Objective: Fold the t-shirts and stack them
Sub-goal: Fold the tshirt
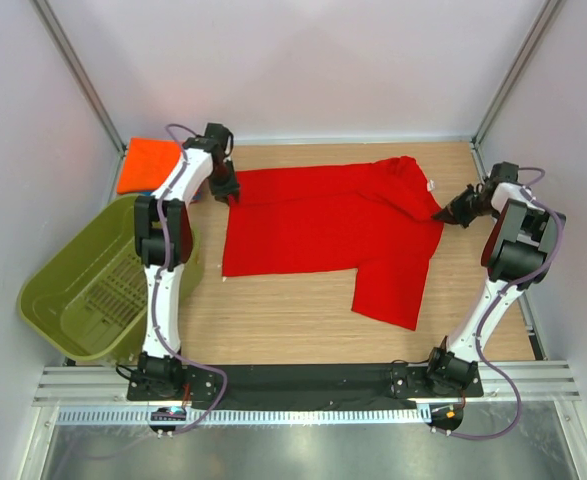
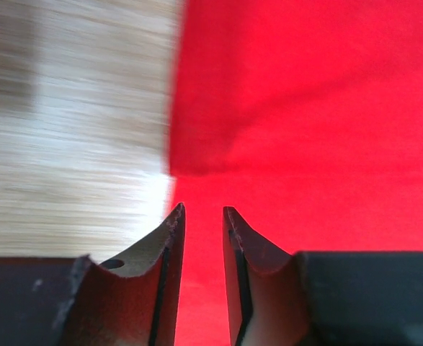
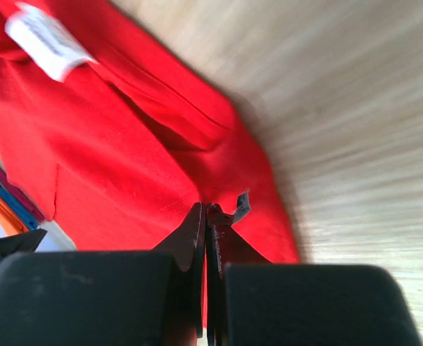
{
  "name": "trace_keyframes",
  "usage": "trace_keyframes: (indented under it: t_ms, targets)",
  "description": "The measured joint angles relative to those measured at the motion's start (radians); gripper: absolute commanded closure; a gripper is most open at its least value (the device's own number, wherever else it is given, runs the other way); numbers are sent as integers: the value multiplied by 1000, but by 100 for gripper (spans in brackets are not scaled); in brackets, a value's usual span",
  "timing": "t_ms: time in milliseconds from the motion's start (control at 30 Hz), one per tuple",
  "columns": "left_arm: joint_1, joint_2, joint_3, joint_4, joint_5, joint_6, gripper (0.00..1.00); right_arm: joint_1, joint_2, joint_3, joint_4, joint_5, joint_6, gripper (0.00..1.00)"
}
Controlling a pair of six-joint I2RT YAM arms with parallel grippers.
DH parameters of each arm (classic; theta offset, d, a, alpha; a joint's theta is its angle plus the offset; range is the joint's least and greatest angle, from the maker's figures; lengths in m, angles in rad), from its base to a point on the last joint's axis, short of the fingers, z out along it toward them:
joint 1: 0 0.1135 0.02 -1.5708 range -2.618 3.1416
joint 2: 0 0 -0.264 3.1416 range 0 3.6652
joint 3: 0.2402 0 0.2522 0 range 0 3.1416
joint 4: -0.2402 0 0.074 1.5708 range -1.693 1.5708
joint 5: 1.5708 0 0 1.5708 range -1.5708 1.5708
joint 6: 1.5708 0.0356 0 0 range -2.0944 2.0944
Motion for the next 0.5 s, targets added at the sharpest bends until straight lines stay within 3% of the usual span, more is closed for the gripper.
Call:
trace_keyframes:
  t_ms: [300,500]
  targets:
    - [-90,-121,-172,118,194,-38,62,16,-66,-18,29,-11,57,99]
    - [-101,-111,-136,138,138,-55,61,54,-181,-18,35,-16,82,99]
